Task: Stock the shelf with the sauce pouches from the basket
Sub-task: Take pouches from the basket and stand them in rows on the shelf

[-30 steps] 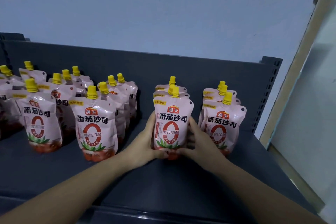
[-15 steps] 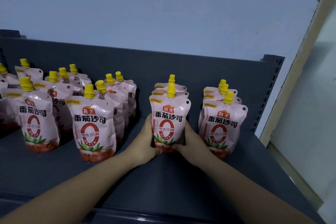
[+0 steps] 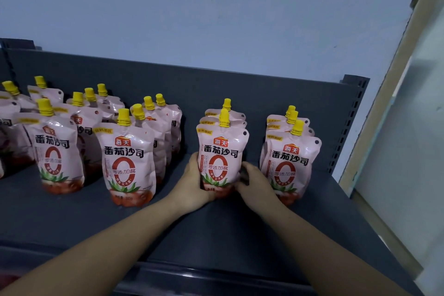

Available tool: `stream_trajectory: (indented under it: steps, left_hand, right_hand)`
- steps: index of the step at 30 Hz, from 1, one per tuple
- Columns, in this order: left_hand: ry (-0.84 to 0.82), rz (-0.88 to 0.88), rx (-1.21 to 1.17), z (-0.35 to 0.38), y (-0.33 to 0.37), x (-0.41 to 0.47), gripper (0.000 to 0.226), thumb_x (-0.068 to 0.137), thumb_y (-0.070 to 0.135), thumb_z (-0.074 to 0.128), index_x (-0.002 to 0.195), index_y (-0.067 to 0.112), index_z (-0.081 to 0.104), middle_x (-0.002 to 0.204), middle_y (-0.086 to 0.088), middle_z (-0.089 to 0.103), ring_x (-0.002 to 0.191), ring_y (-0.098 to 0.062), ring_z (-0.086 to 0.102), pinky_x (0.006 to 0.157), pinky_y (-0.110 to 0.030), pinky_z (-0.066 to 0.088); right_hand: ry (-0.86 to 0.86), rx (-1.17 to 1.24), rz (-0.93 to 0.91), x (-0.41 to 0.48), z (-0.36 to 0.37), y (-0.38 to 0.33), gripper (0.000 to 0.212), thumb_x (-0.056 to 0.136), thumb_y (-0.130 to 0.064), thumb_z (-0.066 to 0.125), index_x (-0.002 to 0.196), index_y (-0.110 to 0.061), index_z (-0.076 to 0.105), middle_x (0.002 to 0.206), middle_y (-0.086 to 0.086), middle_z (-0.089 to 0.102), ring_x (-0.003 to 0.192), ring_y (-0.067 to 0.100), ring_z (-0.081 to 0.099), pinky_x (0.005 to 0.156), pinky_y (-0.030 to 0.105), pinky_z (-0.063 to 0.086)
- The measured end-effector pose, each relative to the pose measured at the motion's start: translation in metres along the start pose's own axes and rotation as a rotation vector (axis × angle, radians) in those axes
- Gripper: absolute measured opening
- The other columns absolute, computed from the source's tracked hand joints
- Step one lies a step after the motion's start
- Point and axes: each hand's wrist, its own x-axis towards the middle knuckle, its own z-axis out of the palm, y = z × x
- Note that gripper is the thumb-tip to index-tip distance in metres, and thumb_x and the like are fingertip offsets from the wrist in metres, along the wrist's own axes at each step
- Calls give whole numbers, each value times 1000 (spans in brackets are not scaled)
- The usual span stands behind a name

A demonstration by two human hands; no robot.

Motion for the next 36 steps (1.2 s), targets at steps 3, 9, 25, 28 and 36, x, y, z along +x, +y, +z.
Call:
stream_trajectory:
  steps: [3, 9, 25, 28, 36]
  left_hand:
    - [35, -53, 58, -1, -3, -4, 96, 66, 8, 80, 140, 14, 20, 140, -6, 39, 126, -15, 40, 101, -26, 37]
    - [62, -204, 180, -2, -2, -35, 101, 77, 19, 74, 149, 14, 3, 157, -7, 17, 143, -22, 23, 114, -31, 25]
    - [221, -66, 275, -38, 22, -162, 60, 82, 7, 66, 130, 28, 37, 119, 7, 53, 114, -8, 48, 87, -23, 37]
    - [209, -60, 276, -48, 19, -168, 60, 81, 7, 67, 121, 39, 36, 118, 9, 55, 115, -8, 49, 87, -24, 38]
    - [77, -62, 307, -66, 24, -169, 58, 80, 10, 69, 123, 33, 37, 123, 4, 55, 121, -9, 49, 99, -26, 40]
  right_hand:
    - [-19, -29, 16, -12, -2, -1, 37, 86, -9, 61, 122, -9, 51, 112, -2, 53, 103, 10, 52, 84, 21, 41]
    - [-111, -155, 56, -46, -10, 9, 46, 86, -8, 59, 126, 5, 41, 130, 16, 47, 117, 24, 48, 80, 19, 35]
    - [39, -112, 129, -37, -80, 34, 26, 85, -3, 49, 66, -17, 59, 75, 8, 66, 86, 27, 60, 75, 32, 49]
    - [29, -72, 159, -40, -81, 35, 22, 84, -1, 49, 70, -16, 58, 72, 8, 63, 82, 27, 59, 79, 35, 50]
    - [137, -135, -97, -69, -42, -11, 9, 82, -1, 52, 80, -4, 61, 60, 0, 55, 61, 15, 50, 59, 27, 40]
